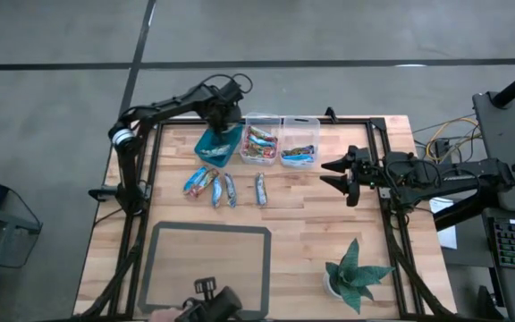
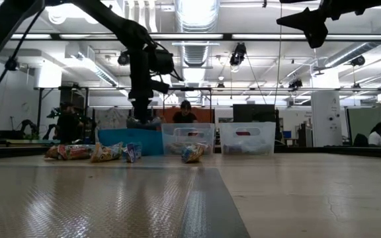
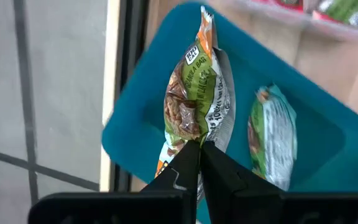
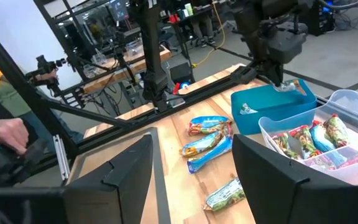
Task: Pick and place Granola Bars by type
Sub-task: Put the yellow granola bar into the blue bin
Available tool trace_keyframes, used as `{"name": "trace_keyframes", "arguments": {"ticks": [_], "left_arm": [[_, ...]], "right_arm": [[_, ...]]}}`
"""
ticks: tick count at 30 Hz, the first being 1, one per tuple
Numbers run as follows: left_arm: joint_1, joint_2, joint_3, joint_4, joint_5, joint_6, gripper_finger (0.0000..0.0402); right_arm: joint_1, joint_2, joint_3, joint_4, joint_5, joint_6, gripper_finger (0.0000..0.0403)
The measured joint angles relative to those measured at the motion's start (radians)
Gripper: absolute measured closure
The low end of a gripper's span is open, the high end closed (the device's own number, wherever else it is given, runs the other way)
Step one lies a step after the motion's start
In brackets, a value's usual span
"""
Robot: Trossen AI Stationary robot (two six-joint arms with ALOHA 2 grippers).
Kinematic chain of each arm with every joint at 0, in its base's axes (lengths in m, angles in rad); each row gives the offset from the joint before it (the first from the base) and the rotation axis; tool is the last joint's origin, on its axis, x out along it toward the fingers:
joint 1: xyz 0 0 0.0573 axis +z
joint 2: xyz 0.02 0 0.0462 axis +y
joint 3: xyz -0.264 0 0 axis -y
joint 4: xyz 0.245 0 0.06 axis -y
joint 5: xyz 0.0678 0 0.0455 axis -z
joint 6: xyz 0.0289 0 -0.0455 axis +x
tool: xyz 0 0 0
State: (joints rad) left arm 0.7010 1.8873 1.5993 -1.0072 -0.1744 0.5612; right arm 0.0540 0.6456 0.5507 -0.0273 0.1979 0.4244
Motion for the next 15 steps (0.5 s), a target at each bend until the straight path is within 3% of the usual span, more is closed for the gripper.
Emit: {"name": "trace_keyframes", "arguments": {"ticks": [15], "left_arm": [[0.018, 0.117, -0.001, 0.035, -0.007, 0.039, 0.0402]], "right_arm": [[0.001, 0.000, -0.001, -0.039, -0.028, 0.045, 0.0193]]}}
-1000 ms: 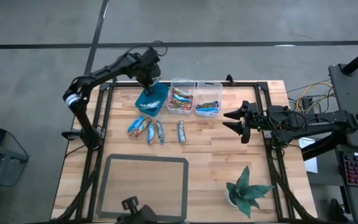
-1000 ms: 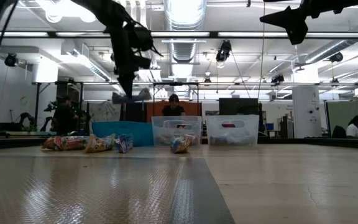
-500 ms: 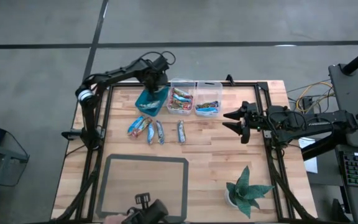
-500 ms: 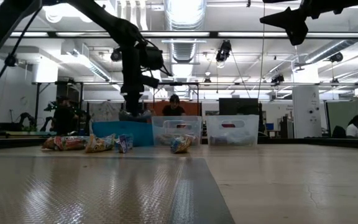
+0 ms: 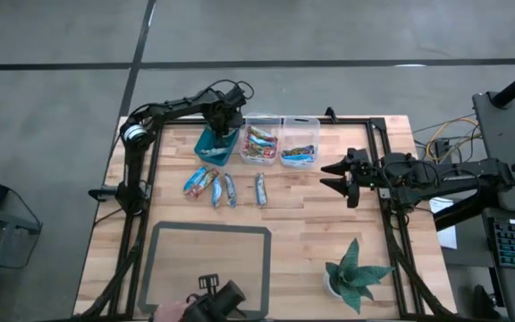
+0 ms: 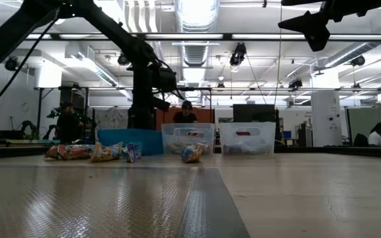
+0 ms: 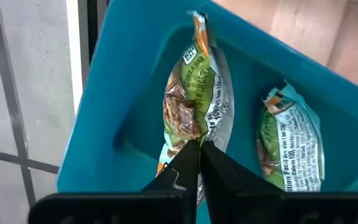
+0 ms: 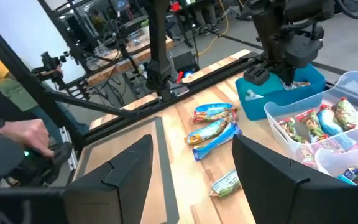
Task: Pick and place Granola Bars by type
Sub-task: Put the yellow granola bar into the blue bin, then put the blue granola bar into the right transparent bin
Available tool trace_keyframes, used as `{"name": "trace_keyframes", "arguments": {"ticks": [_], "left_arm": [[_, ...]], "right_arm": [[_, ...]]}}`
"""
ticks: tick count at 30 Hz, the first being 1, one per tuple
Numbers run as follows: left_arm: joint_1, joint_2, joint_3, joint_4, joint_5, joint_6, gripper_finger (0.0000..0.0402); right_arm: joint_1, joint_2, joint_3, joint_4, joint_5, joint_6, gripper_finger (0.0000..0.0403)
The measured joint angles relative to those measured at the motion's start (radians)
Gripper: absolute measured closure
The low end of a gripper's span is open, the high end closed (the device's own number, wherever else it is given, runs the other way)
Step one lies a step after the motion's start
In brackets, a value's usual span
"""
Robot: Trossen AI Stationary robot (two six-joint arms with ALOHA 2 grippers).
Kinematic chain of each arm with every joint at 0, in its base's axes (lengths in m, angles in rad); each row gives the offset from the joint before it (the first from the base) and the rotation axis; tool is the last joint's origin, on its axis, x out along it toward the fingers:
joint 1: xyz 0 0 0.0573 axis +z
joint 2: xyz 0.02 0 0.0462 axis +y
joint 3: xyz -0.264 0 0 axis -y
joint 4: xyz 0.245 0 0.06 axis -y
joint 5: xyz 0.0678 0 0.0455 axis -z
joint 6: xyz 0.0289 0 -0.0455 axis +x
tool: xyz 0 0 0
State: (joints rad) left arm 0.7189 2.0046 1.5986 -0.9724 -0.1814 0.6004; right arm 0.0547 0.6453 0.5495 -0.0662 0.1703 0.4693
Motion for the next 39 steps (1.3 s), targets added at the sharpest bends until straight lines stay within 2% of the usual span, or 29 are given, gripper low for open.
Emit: {"name": "trace_keyframes", "arguments": {"ticks": [12, 27, 33, 39], "left_arm": [[0.005, -0.024, 0.000, -0.002, 0.013, -0.005, 0.0394], [0.008, -0.032, 0.000, -0.019, 0.024, -0.051, 0.0236], [-0.007, -0.063, 0.041, -0.064, 0.041, -0.087, 0.0204], [-0.062, -0.116, 0.126, -0.102, 0.063, -0.109, 0.0199]], "right_arm": [[0.000, 0.000, 0.000, -0.006, -0.045, -0.005, 0.0193], [0.000, 0.000, -0.003, -0.013, -0.048, -0.024, 0.0193], [0.000, 0.000, -0.004, -0.013, -0.040, -0.012, 0.0193], [-0.001, 0.000, -0.004, -0.005, -0.040, -0.005, 0.0193]]}}
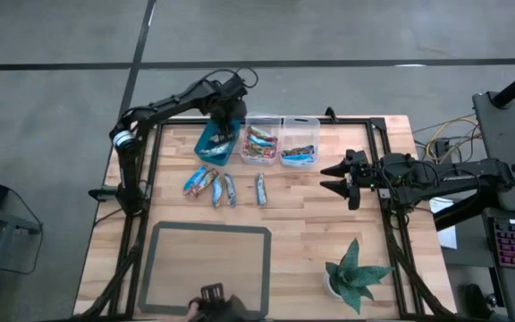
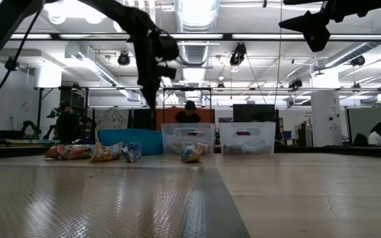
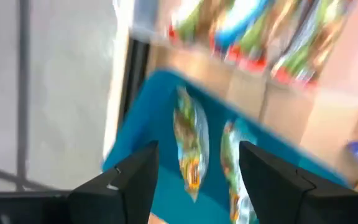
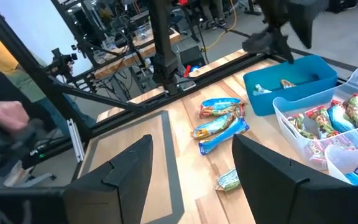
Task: Pick and place Granola Bars by type
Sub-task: Put the blue granola bar into the right transparent bin
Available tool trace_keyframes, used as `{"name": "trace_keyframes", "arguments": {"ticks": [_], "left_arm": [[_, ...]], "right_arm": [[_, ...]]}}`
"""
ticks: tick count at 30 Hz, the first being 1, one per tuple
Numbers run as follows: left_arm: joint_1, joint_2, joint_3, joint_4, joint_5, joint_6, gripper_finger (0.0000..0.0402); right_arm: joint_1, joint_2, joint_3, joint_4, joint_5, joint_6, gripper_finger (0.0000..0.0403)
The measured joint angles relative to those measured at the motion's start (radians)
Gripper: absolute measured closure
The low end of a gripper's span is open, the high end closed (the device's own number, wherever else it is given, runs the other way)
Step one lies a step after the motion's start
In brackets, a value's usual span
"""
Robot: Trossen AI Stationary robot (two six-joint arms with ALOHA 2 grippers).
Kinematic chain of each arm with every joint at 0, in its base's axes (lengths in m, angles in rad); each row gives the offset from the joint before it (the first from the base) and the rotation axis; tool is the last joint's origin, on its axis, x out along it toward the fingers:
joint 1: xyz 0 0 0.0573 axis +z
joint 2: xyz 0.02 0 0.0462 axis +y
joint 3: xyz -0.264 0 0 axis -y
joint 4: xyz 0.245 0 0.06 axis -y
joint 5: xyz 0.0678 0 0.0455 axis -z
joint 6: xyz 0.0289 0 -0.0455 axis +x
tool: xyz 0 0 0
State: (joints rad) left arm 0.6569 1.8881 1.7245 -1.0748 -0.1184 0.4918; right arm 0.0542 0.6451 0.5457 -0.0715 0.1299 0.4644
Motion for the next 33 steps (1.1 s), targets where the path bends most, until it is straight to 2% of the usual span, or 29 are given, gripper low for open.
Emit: {"name": "trace_keyframes", "arguments": {"ticks": [11, 17, 26, 33], "left_arm": [[-0.156, -0.098, 0.099, -0.027, 0.001, -0.108, 0.0199], [-0.259, -0.134, 0.100, -0.026, -0.007, -0.265, 0.0199], [-0.396, -0.139, 0.093, -0.022, -0.011, -0.468, 0.0200], [-0.440, -0.139, 0.059, 0.043, -0.035, -0.684, 0.0200]], "right_arm": [[0.000, 0.000, 0.000, 0.000, 0.000, -0.003, 0.0193], [0.002, -0.016, 0.000, -0.005, -0.001, -0.030, 0.0193], [0.005, -0.169, -0.070, -0.008, 0.003, -0.098, 0.0193], [0.005, -0.256, -0.094, -0.084, 0.000, -0.101, 0.0193]]}}
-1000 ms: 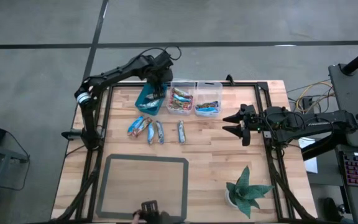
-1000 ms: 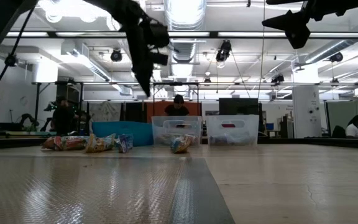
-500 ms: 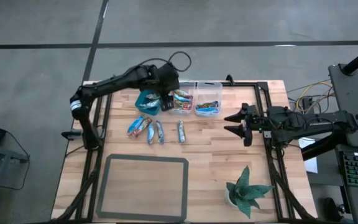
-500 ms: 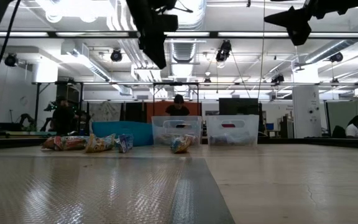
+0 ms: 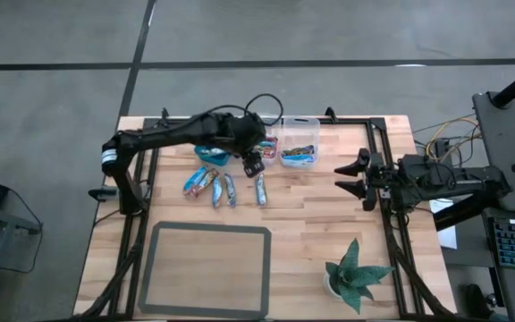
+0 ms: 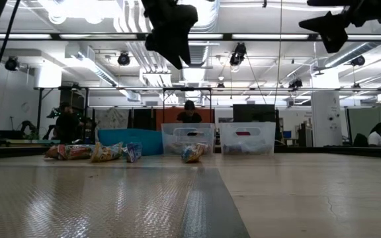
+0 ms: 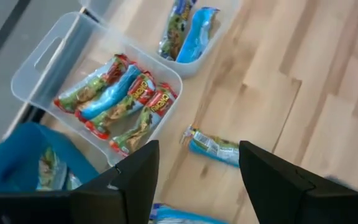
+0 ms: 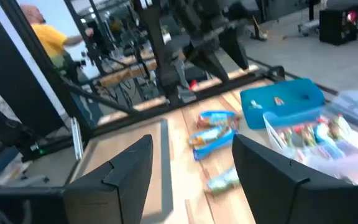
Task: Pick and place Granola Bars by type
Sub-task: Put the blue granola bar into the right transparent bin
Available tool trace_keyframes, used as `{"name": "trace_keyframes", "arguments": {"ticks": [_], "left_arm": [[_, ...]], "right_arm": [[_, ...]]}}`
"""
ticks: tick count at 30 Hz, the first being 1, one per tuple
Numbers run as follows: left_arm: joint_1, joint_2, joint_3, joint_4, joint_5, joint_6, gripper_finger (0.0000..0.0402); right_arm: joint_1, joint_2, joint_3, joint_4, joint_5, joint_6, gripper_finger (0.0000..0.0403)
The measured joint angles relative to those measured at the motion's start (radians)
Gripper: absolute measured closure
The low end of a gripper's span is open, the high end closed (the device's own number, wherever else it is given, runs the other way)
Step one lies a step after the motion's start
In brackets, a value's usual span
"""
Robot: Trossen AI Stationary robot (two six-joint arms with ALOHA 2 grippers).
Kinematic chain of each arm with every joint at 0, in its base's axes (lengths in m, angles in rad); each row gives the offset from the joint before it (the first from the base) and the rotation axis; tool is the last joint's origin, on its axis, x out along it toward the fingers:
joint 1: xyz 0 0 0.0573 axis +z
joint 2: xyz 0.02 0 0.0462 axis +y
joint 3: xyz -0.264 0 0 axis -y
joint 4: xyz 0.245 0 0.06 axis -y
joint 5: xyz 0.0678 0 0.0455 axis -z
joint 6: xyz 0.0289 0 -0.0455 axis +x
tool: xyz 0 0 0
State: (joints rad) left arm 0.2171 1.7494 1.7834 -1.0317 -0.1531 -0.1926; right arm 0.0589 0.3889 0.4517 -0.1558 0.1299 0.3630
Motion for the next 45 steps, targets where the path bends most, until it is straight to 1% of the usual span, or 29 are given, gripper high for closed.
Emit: {"name": "trace_keyframes", "arguments": {"ticks": [2, 6, 10, 12, 19, 21, 25, 28, 32, 40, 45], "left_arm": [[-0.004, 0.000, -0.012, 0.016, -0.007, -0.052, 0.0200], [-0.015, 0.000, -0.048, 0.071, -0.009, -0.175, 0.0200], [-0.038, 0.000, -0.109, 0.104, -0.018, -0.289, 0.0200], [-0.054, 0.000, -0.142, 0.107, -0.030, -0.370, 0.0200], [-0.100, 0.000, -0.261, 0.043, -0.116, -0.714, 0.0200], [-0.116, 0.000, -0.306, 0.009, -0.120, -0.794, 0.0200], [-0.148, 0.000, -0.409, 0.006, -0.116, -0.953, 0.0200], [-0.171, 0.000, -0.469, 0.020, -0.088, -1.026, 0.0200], [-0.193, 0.000, -0.509, 0.031, -0.071, -1.110, 0.0200], [-0.215, 0.000, -0.573, 0.167, -0.056, -1.165, 0.0200], [-0.215, 0.000, -0.640, 0.230, -0.056, -1.188, 0.0200]], "right_arm": [[0.000, -0.018, -0.004, -0.029, 0.000, 0.001, 0.0193], [0.000, -0.041, -0.010, -0.028, -0.001, 0.006, 0.0193], [0.000, -0.043, -0.015, -0.028, -0.001, 0.016, 0.0193], [0.000, -0.041, -0.015, -0.028, -0.003, 0.026, 0.0193], [0.000, -0.040, -0.015, -0.028, -0.011, 0.030, 0.0193], [0.000, -0.040, -0.015, -0.028, -0.011, 0.030, 0.0193], [0.000, -0.040, -0.015, -0.028, -0.012, 0.037, 0.0193], [0.000, -0.040, -0.015, -0.028, -0.027, 0.039, 0.0193], [0.000, -0.040, -0.015, -0.028, -0.027, 0.056, 0.0193], [0.000, -0.040, -0.015, -0.027, -0.031, 0.056, 0.0193], [0.000, -0.040, -0.015, -0.027, -0.037, 0.075, 0.0193]]}}
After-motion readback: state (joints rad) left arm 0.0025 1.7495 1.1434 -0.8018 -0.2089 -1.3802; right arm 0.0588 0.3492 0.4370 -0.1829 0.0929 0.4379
